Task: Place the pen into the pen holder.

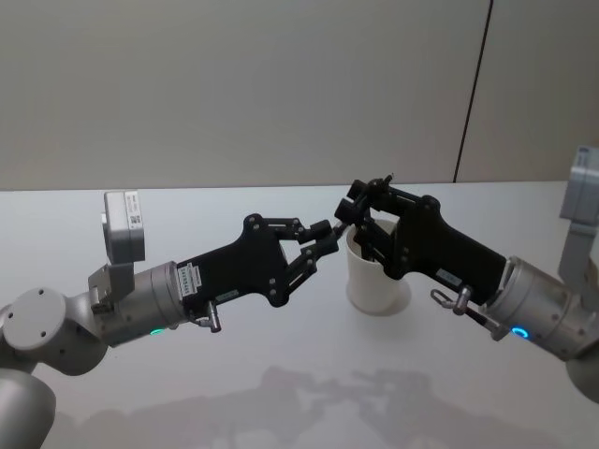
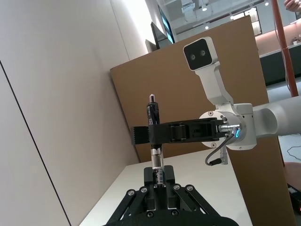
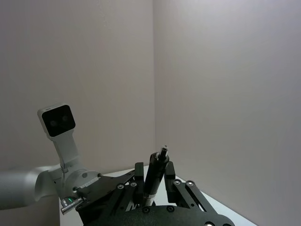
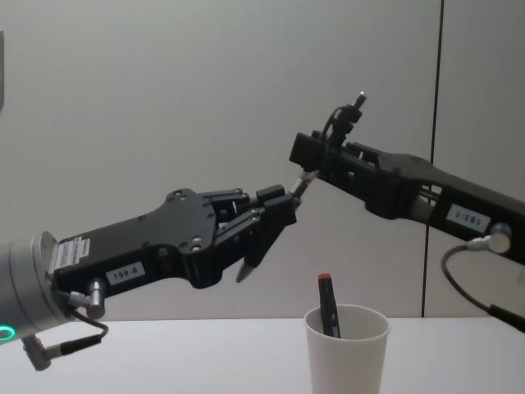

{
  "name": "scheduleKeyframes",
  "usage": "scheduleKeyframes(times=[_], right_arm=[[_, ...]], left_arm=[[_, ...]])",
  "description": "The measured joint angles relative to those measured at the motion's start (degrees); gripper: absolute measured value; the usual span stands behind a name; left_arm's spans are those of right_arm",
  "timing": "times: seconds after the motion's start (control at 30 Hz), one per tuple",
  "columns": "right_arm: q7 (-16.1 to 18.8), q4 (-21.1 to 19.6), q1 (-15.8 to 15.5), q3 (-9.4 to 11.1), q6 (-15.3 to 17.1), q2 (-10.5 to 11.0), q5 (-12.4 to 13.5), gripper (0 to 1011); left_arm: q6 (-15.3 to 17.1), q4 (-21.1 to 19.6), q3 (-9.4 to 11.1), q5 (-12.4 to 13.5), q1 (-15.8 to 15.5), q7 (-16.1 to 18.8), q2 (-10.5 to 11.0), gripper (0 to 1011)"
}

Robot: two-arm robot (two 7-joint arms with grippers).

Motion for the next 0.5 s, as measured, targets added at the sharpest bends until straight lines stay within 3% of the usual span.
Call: scheduleKeyframes(times=[0.2, 0.5], right_arm=[[0.03, 0.13, 0.28, -0.40, -0.15, -0.20, -0.03, 154], [-0.11, 0.20, 0.56, -0.83, -0.50, -0.25, -0.03, 148]], left_arm=[[0.01, 0.00, 0.00, 0.01, 0.00, 0.06, 0.00, 140], [0.00, 0.00, 0.00, 0.00, 0.00, 0.06, 0.00, 140]])
